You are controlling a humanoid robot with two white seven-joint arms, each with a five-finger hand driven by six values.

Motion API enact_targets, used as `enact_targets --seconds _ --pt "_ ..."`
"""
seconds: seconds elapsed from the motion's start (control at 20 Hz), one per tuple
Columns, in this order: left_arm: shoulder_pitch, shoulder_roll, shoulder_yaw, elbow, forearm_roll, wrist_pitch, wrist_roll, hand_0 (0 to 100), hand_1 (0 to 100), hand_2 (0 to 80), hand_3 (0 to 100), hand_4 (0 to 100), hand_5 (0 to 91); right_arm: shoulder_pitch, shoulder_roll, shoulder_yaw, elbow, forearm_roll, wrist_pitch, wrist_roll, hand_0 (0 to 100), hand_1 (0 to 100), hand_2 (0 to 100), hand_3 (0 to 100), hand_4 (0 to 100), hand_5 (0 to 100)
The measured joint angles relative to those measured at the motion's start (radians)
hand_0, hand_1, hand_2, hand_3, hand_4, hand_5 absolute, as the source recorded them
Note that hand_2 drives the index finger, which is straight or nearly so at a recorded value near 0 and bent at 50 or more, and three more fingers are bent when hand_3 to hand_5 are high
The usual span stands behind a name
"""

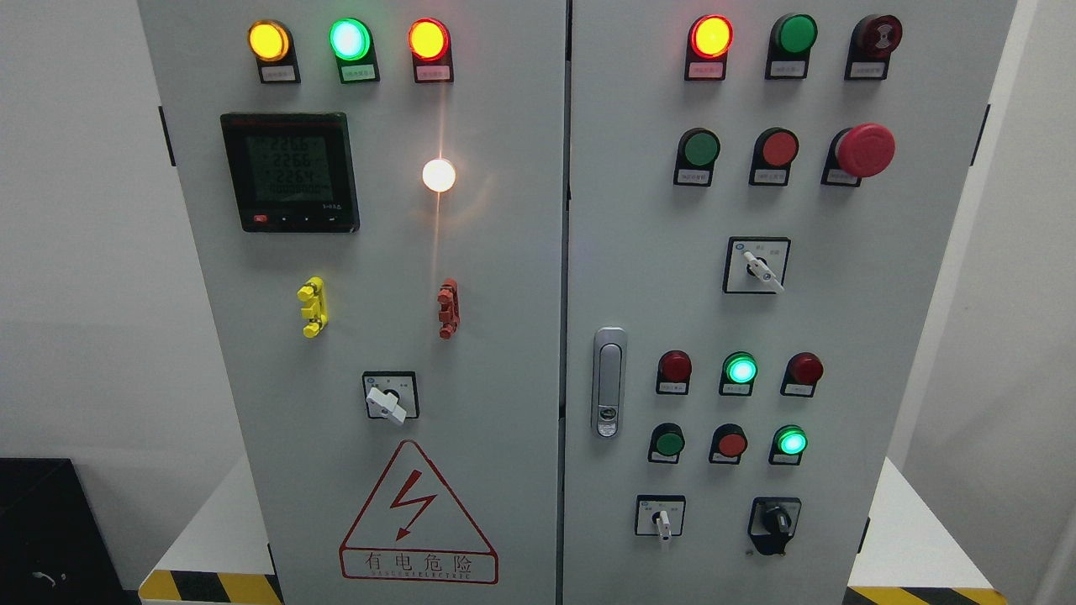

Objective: Flip black knob to close circuit

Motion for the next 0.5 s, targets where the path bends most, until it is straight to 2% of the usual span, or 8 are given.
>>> enact_targets --seconds 0.3,0.5 --pt "0.000 0.000 0.000 0.000 0.000 0.000 0.000 12 56 0.0 0 0 0.0 0.001 0.004 -0.003 -0.165 0.145 -0.008 -0.012 0 8 60 79 69 60" --pt "0.000 0.000 0.000 0.000 0.000 0.000 0.000 12 56 0.0 0 0 0.0 0.005 0.008 -0.014 -0.273 0.207 -0.010 -0.019 0 6 66 83 74 67"
